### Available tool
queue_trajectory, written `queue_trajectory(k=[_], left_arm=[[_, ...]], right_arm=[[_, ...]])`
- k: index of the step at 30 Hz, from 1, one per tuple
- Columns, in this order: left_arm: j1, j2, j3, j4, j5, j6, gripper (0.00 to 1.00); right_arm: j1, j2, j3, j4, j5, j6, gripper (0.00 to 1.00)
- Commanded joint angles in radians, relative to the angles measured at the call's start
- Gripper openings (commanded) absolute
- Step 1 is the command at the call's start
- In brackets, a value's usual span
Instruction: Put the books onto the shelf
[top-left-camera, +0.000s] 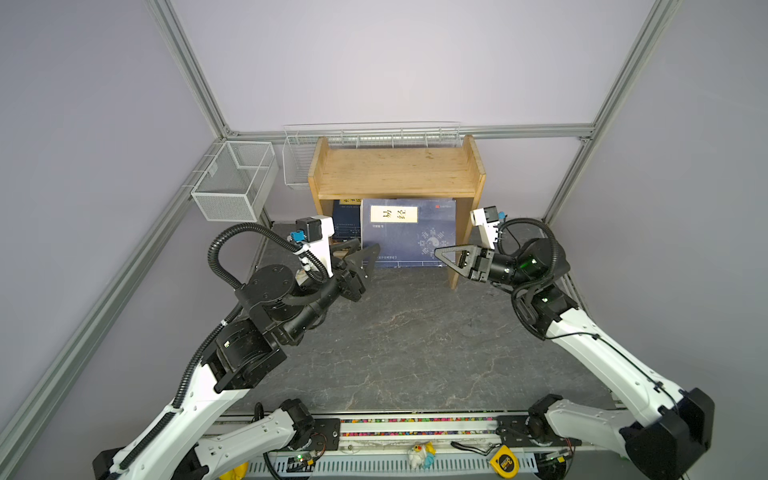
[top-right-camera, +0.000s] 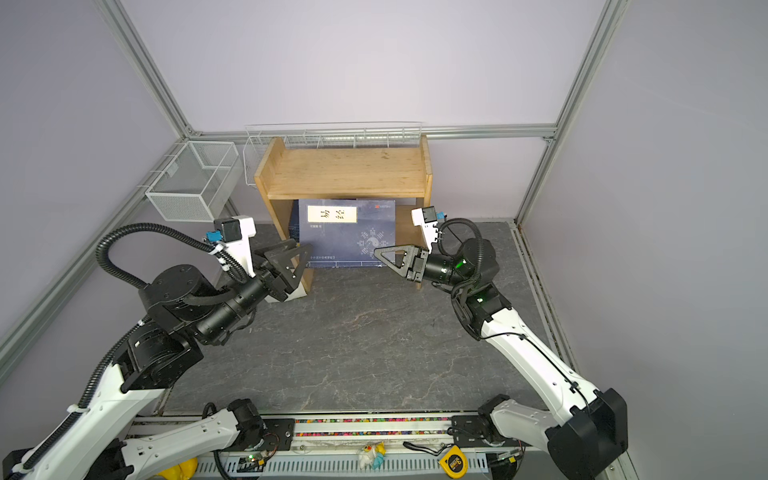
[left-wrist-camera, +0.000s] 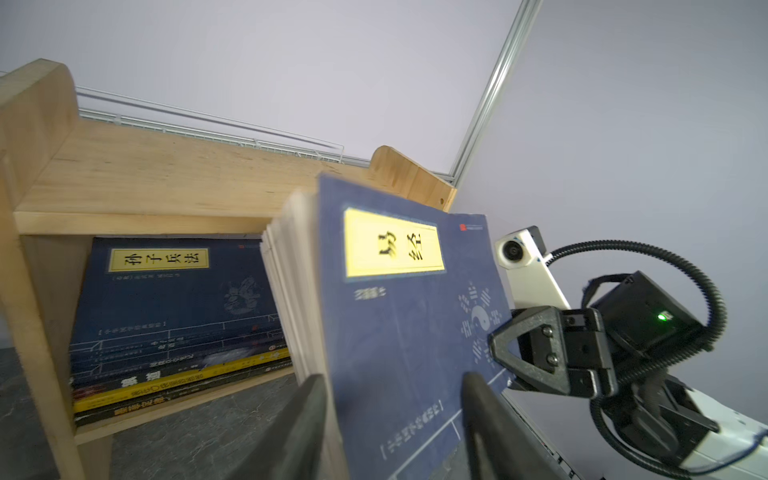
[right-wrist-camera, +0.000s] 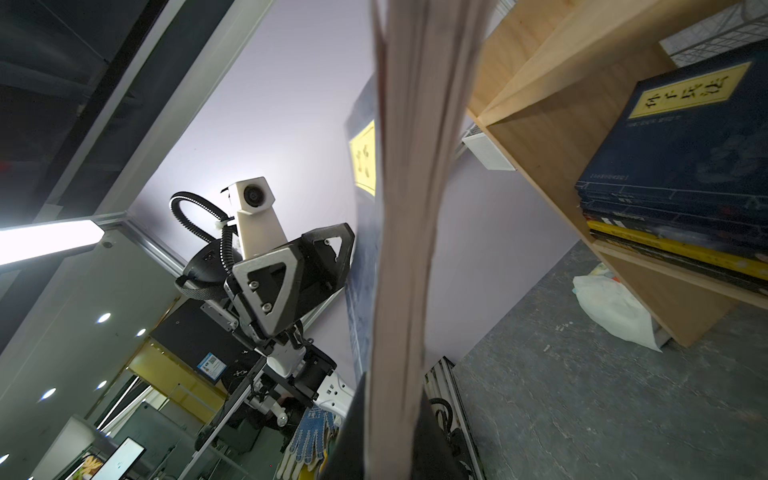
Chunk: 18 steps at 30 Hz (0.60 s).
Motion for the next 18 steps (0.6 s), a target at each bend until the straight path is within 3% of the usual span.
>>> queue_trajectory(k=[1,5,11,18], left_arm=[[0.007,-0.025,-0.031,-0.031,-0.126,-0.013,0.87],[0.015,-0.077,-0.101,-0.095,-0.165,-0.080,0.95],[0.034,-0.121,-0.280,-0.121,-0.118,-0.249,1.00],[0.166,-0.179,-0.496,0.133,0.178,-0.446,0.99]], right_arm=[[-0.006,-0.068,0.035,-0.225,0.086,-0.150,0.08],[-0.008,-0.123,0.008,-0.349,0.162,-0.206,0.08],[0.008,-0.120,-0.109,-0.318,0.252,-0.133,0.08],[0.058,-0.031,-0.143,-0.177,0.306,-0.090,0.08]])
